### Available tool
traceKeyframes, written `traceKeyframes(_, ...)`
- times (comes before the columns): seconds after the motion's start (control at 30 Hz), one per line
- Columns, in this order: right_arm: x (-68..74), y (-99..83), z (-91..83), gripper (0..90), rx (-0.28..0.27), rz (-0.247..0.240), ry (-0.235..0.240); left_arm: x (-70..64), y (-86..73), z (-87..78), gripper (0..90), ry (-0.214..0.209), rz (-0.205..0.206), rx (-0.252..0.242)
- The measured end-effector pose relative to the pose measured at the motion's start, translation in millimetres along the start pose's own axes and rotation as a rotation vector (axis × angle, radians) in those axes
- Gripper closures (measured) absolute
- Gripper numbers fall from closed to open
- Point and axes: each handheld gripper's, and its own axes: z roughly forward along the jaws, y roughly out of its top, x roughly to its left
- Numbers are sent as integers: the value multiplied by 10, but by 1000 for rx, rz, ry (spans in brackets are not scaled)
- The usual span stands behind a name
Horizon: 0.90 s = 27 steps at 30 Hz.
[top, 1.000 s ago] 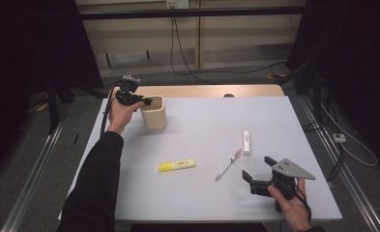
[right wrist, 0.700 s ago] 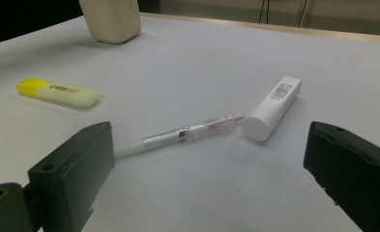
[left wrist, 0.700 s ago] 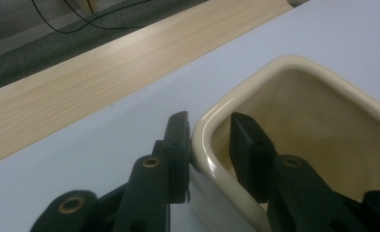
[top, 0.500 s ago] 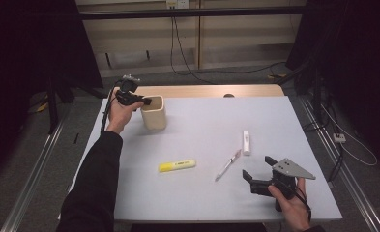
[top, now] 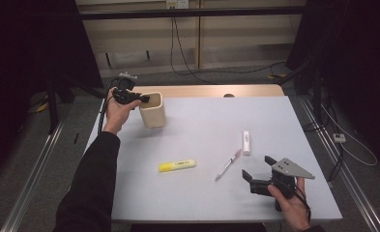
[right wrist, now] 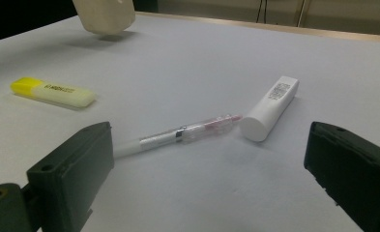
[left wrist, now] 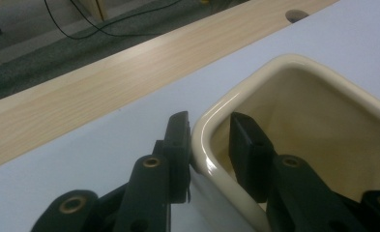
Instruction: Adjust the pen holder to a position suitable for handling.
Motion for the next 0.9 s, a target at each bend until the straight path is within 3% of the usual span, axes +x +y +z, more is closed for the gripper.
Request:
traceKeyframes(0.23, 0, 1, -1, 35, -1, 1, 5, -65, 38, -207, 702, -7, 24, -13)
traceKeyframes(0.43, 7, 5, 0, 35, -2, -2, 4, -206, 78, -355, 702, 20, 54, -46)
traceKeyframes(0.9, 8, 6, 2, 35, -2, -3, 6, -466, 80, -400, 702, -18, 102, -49)
